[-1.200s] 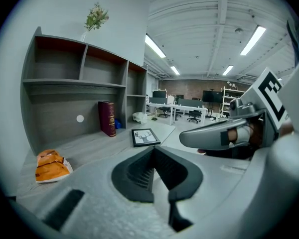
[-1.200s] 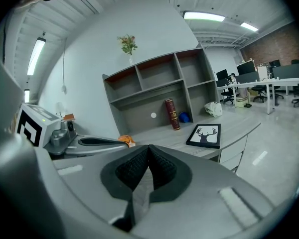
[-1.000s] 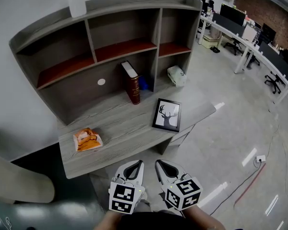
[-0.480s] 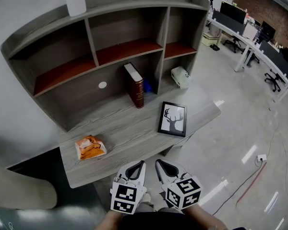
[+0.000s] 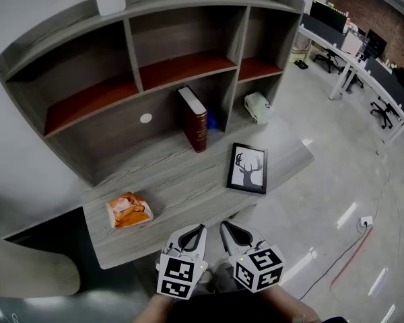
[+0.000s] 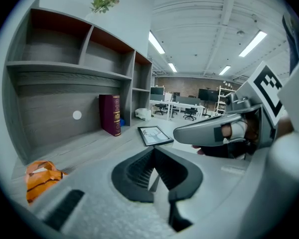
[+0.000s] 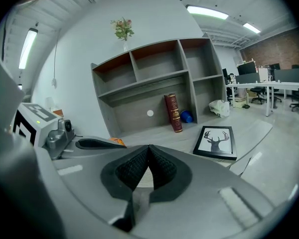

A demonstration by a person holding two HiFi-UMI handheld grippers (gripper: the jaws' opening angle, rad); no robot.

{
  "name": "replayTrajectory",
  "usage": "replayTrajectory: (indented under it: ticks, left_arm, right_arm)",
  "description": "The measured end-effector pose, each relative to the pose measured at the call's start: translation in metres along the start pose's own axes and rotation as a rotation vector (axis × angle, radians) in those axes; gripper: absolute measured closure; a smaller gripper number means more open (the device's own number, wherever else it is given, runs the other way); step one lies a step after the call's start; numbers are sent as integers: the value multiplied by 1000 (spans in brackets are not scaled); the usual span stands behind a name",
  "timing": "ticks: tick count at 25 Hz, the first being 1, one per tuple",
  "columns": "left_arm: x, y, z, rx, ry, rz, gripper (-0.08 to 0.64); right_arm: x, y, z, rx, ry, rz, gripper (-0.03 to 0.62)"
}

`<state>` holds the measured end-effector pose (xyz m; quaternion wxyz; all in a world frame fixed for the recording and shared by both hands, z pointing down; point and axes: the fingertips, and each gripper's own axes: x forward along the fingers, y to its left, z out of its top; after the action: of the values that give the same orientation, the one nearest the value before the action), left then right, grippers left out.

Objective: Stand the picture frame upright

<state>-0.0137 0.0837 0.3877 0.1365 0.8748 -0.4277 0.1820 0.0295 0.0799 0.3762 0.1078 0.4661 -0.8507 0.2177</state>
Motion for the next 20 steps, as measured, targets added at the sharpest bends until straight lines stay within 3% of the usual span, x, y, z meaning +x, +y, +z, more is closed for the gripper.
replayTrajectory:
  ticks: [12,20]
  left_arm:
    - [26,18,7,-13,3,1,561]
    - [63,21,20,-7,8,7,560]
  right_arm:
    - [37,-10,19,-26,15,26,595]
    - [49,-44,30,-21,18,25,595]
